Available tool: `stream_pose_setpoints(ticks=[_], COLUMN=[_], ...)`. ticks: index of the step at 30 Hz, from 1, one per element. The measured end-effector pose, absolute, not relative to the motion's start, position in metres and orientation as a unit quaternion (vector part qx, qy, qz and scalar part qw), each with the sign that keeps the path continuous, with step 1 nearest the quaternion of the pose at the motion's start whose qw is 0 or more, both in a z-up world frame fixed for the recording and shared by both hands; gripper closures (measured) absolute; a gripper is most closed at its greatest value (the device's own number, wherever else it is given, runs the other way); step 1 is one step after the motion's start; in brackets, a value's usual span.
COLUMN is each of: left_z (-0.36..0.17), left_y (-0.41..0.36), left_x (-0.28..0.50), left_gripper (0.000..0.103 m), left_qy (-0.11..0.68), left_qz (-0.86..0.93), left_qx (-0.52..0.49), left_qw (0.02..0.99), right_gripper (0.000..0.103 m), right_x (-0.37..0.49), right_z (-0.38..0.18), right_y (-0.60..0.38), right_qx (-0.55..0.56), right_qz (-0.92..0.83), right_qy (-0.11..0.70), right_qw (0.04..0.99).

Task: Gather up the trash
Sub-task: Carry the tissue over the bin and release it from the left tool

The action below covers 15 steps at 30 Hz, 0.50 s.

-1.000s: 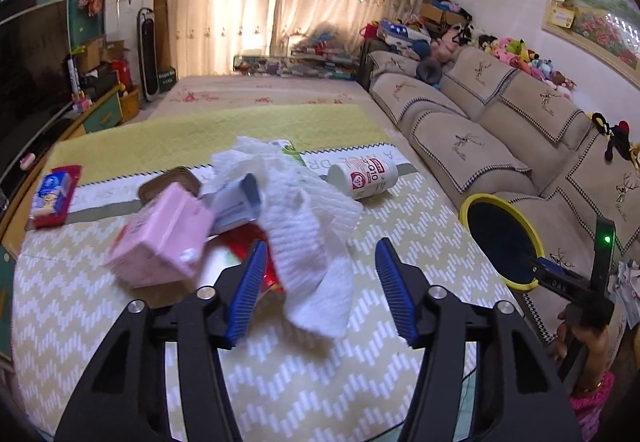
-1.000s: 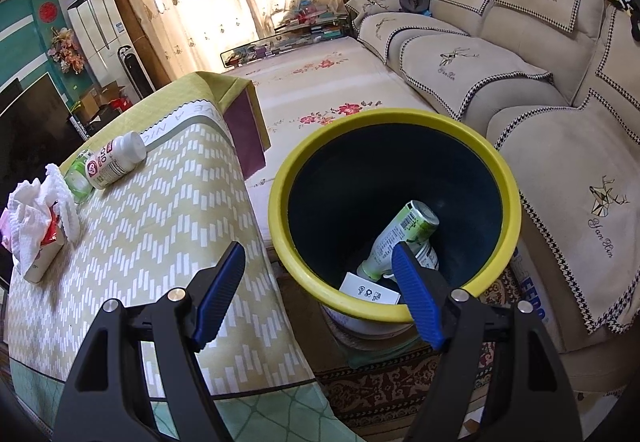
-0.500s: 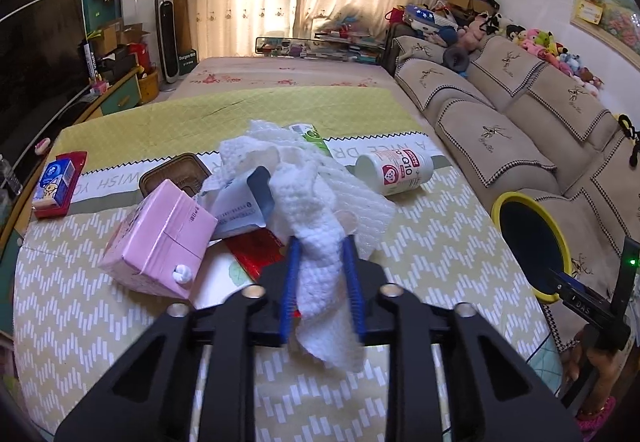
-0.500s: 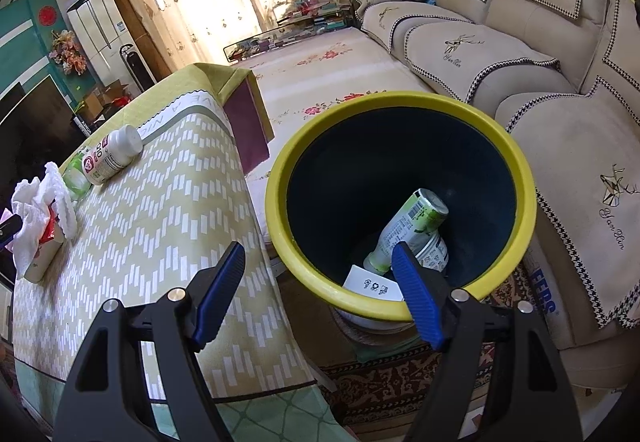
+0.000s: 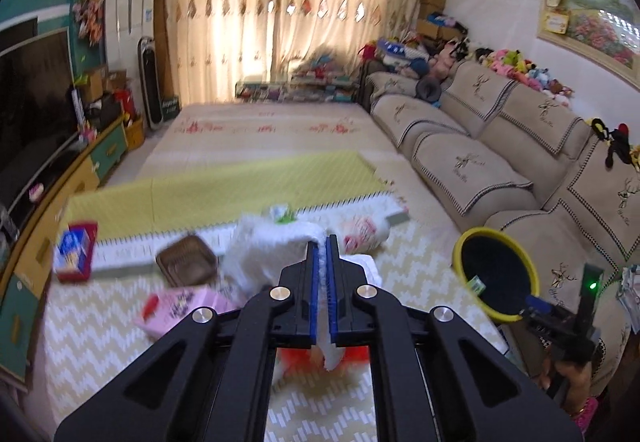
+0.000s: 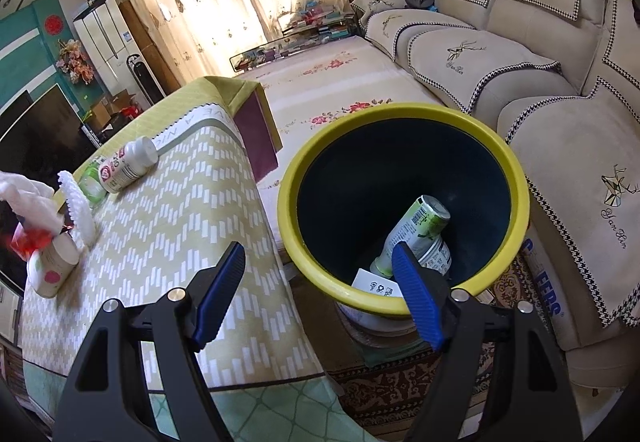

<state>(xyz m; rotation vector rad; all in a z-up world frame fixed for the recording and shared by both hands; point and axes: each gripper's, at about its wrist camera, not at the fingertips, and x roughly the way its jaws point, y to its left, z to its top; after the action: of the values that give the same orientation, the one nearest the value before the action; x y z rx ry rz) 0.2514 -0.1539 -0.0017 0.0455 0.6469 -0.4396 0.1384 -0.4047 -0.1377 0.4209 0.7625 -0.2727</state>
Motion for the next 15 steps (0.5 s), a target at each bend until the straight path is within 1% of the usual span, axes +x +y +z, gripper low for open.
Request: stream_pose_setpoints(ticks=[7, 15], left_z=[0.045, 0.079], left_y=[-0.167, -0.203], left_x=[0.232, 0.212], left_gripper=[0.099, 0.099], left_qy=[0.283, 0.265], left_qz=[-0.244, -0.285], left_qx=[0.033, 0.052], left_qw=[0.927, 0.92], right_gripper=[0.031, 0.031], right_x=[0.13, 0.112], right_z=[-0.132, -0.125], right_y=[-0.404, -0.414], right_qx=[0.204, 0.211], right_qz=[-0.128, -0.139], right_qy=[0.362, 0.347], right_qw=[0.9, 0.903])
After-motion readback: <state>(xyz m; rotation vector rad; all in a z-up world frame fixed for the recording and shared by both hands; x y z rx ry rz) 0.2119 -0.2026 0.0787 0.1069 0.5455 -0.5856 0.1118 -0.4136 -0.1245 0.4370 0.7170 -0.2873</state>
